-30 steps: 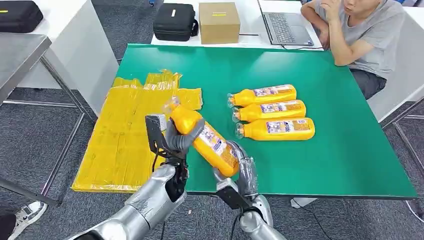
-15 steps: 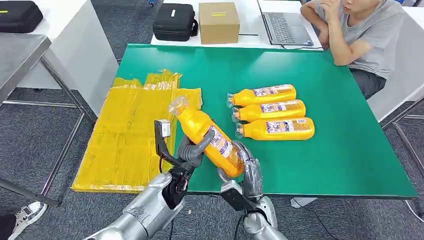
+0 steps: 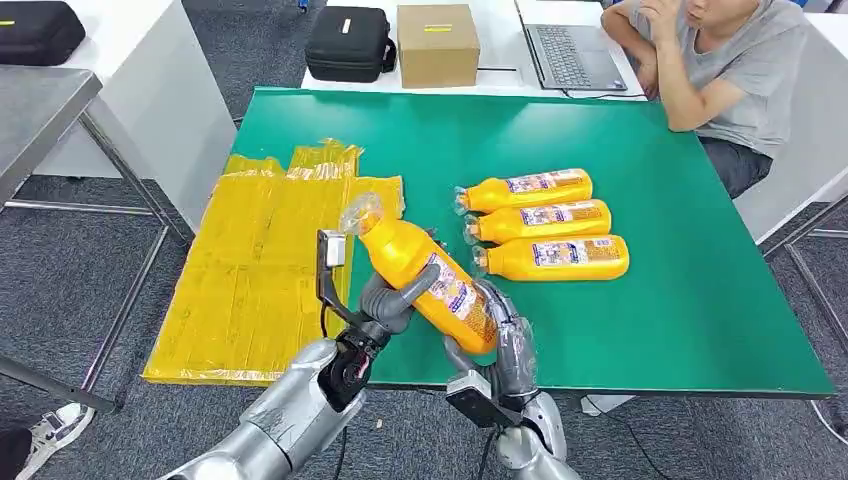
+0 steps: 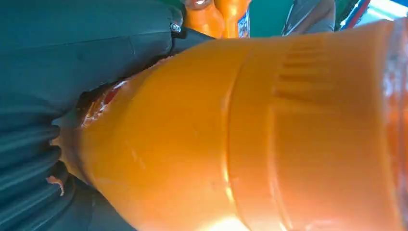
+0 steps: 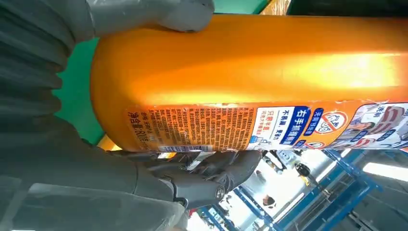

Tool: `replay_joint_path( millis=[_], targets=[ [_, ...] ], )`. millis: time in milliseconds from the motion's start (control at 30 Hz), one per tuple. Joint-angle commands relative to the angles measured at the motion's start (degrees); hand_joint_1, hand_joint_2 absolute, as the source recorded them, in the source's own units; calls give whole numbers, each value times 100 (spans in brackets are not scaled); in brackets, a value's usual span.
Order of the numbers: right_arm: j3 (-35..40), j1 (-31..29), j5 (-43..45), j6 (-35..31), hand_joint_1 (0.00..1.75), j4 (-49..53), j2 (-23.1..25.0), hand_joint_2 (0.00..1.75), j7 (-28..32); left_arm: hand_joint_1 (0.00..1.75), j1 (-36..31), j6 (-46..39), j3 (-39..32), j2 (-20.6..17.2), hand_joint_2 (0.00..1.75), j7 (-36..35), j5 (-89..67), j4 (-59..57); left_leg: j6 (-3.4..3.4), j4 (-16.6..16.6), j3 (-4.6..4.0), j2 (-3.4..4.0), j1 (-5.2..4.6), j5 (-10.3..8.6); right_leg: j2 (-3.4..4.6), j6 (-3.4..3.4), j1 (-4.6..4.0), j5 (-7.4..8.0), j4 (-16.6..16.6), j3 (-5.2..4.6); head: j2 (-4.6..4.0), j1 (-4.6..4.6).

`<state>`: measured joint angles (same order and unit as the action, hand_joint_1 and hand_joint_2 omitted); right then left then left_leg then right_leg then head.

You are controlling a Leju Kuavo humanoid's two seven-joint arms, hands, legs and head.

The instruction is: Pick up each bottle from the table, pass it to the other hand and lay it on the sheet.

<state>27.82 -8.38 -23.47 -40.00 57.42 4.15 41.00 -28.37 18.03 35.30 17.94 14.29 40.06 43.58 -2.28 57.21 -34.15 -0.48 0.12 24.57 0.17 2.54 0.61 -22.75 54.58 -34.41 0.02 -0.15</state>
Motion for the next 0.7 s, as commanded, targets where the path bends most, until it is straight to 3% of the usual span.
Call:
replay_joint_path(
  millis=[33, 67, 100, 133, 333, 400, 467, 700],
  targets=[
    [204, -452, 101, 0, 175, -350, 145, 175, -100, 175, 77, -400, 754, 56, 175, 46, -292, 287, 6, -1, 8, 9, -1, 4, 6, -5, 0, -2, 1, 4, 0, 0],
    [249, -451, 133, 0, 171, -383, 163, 175, -100, 175, 57, -432, 737, 55, 175, 54, -304, 291, 9, 2, 19, 13, -2, 10, 8, -8, 1, -9, 6, 13, 0, 0],
    [313, -477, 216, 0, 17, -436, 178, 175, -100, 175, 32, -466, 713, 38, 175, 72, -326, 298, 8, 2, 15, 13, 0, 9, 9, -7, -1, -6, 4, 10, 0, 0],
    [403, -491, 357, 0, 0, -477, 172, 175, -100, 175, 32, -509, 709, 25, 175, 123, -383, 312, 6, 0, 10, 14, 1, 6, 10, -6, -1, -2, 1, 6, 0, 0],
    [242, -458, 466, 0, 0, -407, 200, 175, -100, 175, 53, -722, 691, -105, 175, 397, -699, 452, 21, 9, 60, 25, -1, 34, 14, -19, 0, -32, 19, 49, 0, 0],
    [-56, -417, 272, 0, 0, -334, 251, 175, -100, 175, 37, -836, 625, -123, 175, 423, -766, 449, 9, -3, 20, 13, 0, 8, 8, -8, 0, -7, 2, 16, 0, 0],
    [-186, -411, 258, 0, 0, -319, 271, 175, -100, 175, 45, -920, 578, -119, 175, 440, -799, 441, 14, 1, 34, 13, -1, 16, 6, -13, 1, -16, 9, 28, 0, 2],
    [52, -463, 829, 0, 0, -480, 242, 175, -100, 175, 98, -1490, 309, -174, 175, 601, -902, 547, 10, -5, 25, 15, -1, 8, 10, -8, 1, -6, 1, 19, 0, 0]
  ],
)
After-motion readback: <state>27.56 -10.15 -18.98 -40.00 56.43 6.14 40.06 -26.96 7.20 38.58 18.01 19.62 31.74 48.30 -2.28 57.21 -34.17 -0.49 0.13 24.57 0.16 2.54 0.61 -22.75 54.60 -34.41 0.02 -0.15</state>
